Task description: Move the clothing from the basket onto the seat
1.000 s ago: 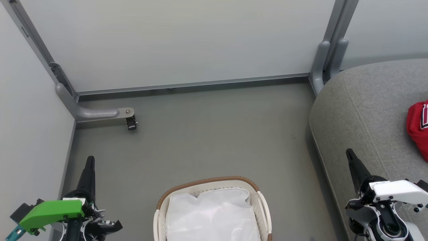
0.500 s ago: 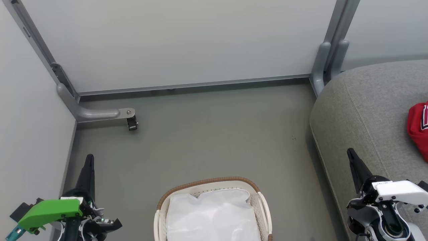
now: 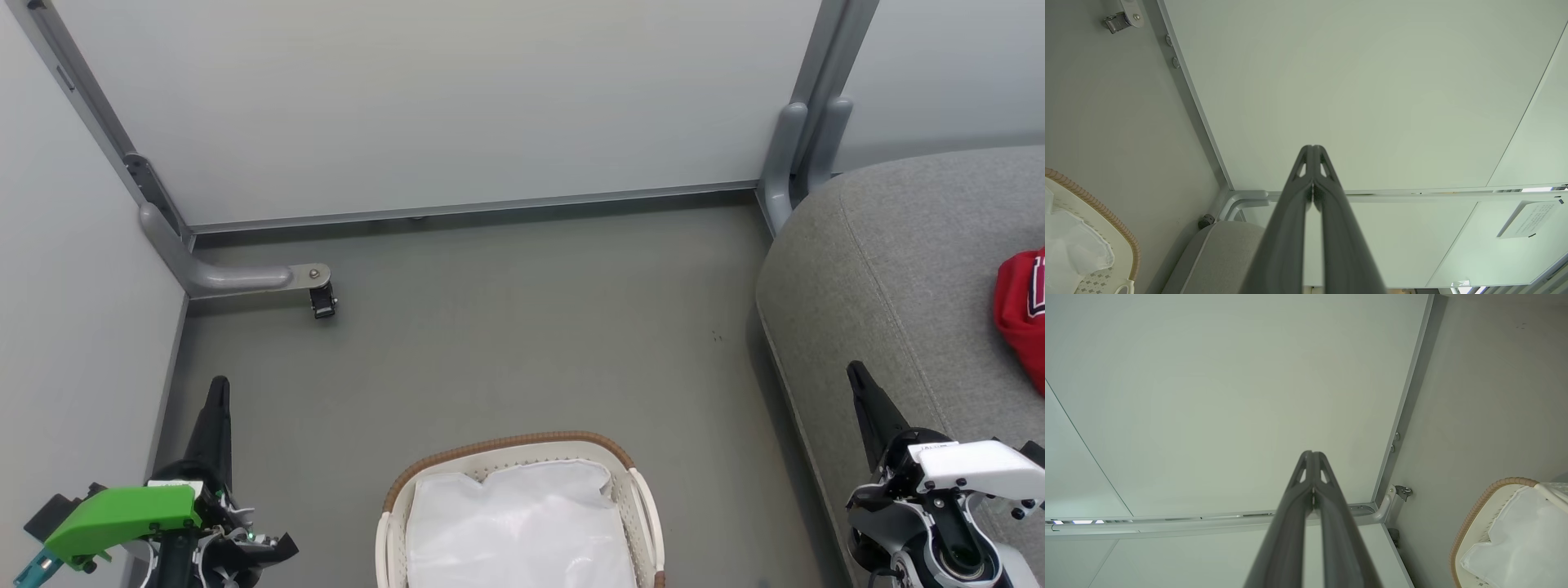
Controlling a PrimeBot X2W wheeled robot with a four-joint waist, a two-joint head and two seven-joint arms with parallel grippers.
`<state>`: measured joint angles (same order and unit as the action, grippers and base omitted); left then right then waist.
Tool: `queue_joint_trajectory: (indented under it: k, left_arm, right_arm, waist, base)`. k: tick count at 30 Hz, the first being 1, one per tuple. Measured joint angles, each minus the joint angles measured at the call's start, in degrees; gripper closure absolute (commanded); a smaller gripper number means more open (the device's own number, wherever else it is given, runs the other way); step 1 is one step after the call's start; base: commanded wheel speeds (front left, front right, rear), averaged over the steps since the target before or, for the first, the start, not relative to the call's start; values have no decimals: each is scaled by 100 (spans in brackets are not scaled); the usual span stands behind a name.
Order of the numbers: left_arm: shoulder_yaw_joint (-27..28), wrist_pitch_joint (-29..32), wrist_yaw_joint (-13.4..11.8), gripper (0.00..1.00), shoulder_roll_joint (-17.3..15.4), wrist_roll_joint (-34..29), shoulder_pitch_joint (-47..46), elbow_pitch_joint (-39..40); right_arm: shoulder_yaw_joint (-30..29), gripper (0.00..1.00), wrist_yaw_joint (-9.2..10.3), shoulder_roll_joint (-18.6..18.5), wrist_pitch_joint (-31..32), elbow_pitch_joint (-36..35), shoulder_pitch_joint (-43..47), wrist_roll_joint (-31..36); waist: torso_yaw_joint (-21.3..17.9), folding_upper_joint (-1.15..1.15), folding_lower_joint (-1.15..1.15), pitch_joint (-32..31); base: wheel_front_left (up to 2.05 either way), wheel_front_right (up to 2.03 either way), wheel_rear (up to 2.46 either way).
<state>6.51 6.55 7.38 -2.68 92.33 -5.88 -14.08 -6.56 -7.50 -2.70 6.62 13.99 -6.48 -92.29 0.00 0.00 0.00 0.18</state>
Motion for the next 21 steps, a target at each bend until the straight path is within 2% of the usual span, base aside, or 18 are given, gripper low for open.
queue_joint_trajectory:
  k: [21]
  left_arm:
    - [0, 0, 0, 100, 0, 0, 0, 1]
  right_arm:
    - [0, 100, 0, 0, 0, 0, 0, 0]
  waist:
    - [0, 0, 0, 0]
  base:
    - [0, 0, 0]
